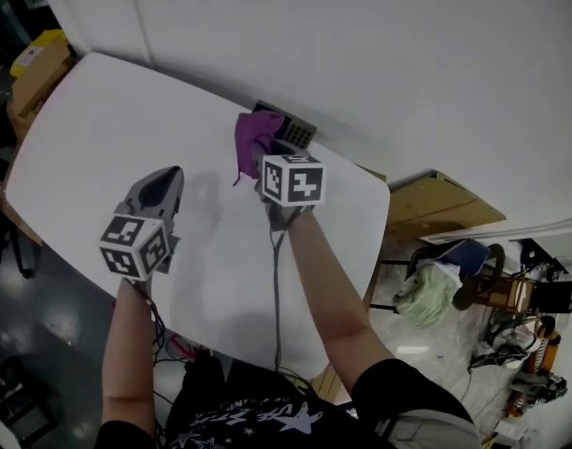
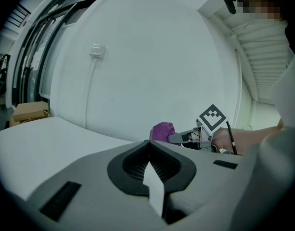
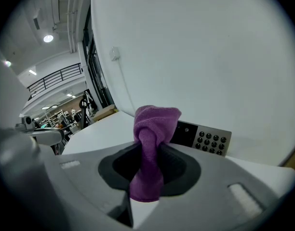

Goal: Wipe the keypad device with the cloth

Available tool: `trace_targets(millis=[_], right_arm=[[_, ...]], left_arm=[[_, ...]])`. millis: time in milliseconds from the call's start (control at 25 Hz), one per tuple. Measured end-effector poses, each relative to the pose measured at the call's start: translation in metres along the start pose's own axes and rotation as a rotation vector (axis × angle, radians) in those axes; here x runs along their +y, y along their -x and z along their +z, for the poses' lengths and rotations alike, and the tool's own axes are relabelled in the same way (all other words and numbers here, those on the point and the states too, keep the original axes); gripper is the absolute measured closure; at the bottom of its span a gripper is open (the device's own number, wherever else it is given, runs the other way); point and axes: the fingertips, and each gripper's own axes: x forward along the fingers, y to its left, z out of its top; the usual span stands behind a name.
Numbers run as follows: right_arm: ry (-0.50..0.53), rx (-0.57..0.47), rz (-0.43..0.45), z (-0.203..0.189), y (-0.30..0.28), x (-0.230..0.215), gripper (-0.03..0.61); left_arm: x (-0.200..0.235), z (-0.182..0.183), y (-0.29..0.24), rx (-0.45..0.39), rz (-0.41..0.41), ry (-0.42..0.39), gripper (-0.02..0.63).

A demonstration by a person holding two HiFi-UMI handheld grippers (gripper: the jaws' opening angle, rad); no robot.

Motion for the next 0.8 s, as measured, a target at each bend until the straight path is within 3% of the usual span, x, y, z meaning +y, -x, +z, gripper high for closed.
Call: trace_targets(millis=[400, 800], right_arm=[[-0.056, 0.045, -0.109, -0.001, -0.036, -0.02, 0.483], [-0.08, 0.072, -0.159, -0.008, -0.047, -0.035, 0.483]], left_arm=[[0.003, -0.016, -0.011, 0.026, -0.015, 0.024, 0.607], [0.006, -0.025, -0.015, 0.045, -0.012, 0.036, 0.607]])
